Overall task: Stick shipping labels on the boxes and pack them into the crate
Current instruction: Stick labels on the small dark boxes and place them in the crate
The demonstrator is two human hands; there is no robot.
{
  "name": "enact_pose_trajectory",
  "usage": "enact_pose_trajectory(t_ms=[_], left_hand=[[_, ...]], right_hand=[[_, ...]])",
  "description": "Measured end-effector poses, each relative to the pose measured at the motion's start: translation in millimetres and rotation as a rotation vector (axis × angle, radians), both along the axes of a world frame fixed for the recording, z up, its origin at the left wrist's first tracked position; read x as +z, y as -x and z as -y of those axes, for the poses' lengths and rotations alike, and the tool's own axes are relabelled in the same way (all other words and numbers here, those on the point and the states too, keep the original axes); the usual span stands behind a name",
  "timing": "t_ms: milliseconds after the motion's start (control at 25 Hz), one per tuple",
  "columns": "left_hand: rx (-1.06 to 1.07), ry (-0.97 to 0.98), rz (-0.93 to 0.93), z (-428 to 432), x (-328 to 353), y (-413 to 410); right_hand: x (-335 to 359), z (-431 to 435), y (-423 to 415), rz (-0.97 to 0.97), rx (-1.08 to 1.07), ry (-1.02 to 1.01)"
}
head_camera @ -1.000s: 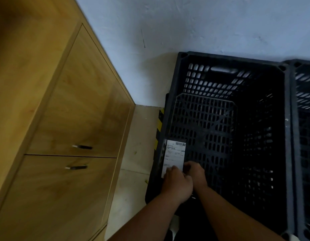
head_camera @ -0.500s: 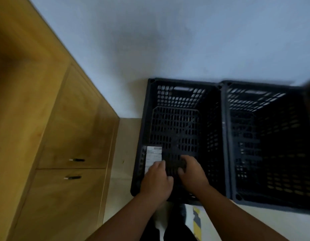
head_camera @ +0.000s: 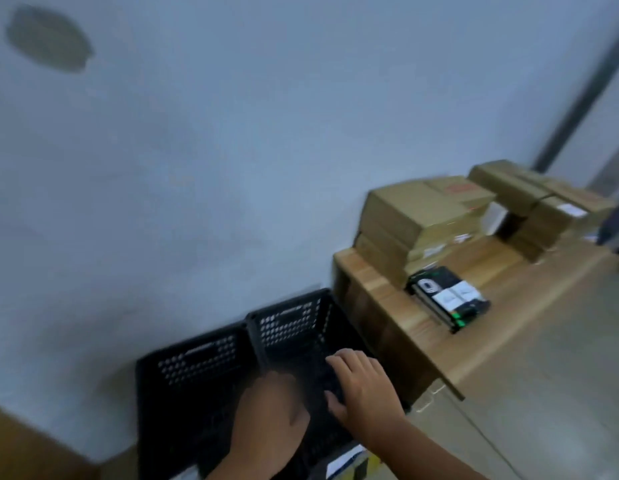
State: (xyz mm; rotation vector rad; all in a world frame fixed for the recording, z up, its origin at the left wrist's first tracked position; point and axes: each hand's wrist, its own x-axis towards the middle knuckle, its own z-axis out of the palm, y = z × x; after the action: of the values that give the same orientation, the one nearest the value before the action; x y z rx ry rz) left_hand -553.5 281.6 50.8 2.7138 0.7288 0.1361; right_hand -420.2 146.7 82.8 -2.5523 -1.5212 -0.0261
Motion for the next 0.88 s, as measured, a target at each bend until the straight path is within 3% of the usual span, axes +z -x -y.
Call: enact_pose_trajectory(t_ms=[320,480,640,880], left_hand=[[-0.192,-0.034,0.102,127,56,-194],[-0.202,-0.021,0.087,188,54,-284],[-0.179,-0.069,0.104,204,35,-351],[-0.137,0.023,0.095,179,1,-456]], right_hand=[[82,175,-167,0.204,-0.142,-0.059],[93,250,-257,0.198,-0.249,-0.075],[71,264,-328,0.129,-0.295,-0.062],[30,244,-422,0.011,-0.335,-0.064]])
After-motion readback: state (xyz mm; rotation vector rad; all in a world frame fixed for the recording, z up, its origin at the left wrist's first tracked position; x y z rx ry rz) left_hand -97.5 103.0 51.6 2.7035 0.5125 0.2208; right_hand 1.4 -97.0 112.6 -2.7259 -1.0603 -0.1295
